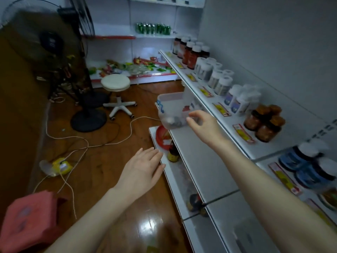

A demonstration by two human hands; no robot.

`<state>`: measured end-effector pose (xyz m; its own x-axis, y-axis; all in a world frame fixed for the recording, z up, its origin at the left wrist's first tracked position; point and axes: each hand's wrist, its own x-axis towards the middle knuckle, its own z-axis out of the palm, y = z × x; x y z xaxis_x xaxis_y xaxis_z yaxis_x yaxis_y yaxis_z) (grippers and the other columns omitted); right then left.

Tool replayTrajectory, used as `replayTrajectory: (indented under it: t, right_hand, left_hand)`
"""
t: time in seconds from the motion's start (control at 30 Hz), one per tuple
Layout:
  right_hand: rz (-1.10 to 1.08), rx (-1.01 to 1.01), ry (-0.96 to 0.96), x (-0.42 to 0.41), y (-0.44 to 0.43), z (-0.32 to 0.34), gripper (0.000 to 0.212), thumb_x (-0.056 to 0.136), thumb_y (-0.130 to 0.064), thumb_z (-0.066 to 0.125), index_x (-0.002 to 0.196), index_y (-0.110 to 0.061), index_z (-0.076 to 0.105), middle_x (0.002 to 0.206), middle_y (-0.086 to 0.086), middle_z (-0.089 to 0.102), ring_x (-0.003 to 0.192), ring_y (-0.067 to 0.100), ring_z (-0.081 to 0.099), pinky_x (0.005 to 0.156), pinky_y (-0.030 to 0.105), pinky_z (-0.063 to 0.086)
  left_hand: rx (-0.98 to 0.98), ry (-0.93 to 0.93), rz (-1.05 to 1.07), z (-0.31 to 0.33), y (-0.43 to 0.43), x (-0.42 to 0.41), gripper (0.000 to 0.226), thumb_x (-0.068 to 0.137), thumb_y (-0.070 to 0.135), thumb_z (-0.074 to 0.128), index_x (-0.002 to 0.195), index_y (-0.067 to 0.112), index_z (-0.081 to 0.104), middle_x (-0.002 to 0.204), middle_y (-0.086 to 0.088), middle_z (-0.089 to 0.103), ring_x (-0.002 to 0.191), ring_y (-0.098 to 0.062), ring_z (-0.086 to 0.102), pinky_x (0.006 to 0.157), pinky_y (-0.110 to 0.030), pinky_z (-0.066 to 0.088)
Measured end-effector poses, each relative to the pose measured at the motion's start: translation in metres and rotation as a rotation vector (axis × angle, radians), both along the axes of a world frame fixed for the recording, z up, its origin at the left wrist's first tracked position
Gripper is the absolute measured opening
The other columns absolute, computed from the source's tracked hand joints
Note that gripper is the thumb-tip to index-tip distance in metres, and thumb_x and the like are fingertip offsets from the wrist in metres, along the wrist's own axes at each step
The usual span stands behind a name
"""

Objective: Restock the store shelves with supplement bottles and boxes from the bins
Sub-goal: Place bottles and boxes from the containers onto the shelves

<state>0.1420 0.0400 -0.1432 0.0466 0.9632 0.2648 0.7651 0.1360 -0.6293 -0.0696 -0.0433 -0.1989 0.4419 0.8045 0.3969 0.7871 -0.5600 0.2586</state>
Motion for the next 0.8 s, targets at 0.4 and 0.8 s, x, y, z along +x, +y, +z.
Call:
replayTrajectory:
  t: [0.4,0.8]
  right_hand:
    - [0.069,-0.086,-0.071,-0.070,0.207,-0.028,0.030,0.091,-0.024,0.054,0.115,-0.007,0.060,0.116,0.008,0.063,0.106,0.022,0.056,0.084,0.025,0.038]
    - [-0.324,-0.238,-0.032,-0.095,0.323,-0.066,0.029,0.089,-0.020,0.059,0.112,-0.004,0.062,0.114,0.011,0.064,0.110,0.024,0.057,0.085,0.025,0.038]
  left_hand:
    - [-0.038,0.059,0.112,-0.010,0.205,-0.056,0.035,0.082,0.035,0.067,0.109,0.013,0.068,0.105,-0.003,0.070,0.102,-0.019,0.066,0.091,-0.034,0.044]
    - [-0.115,0.096,-0.215,-0.028,0.409,-0.117,0.047,0.086,0.041,0.040,0.106,0.010,0.069,0.100,-0.006,0.071,0.095,-0.021,0.068,0.086,-0.040,0.050]
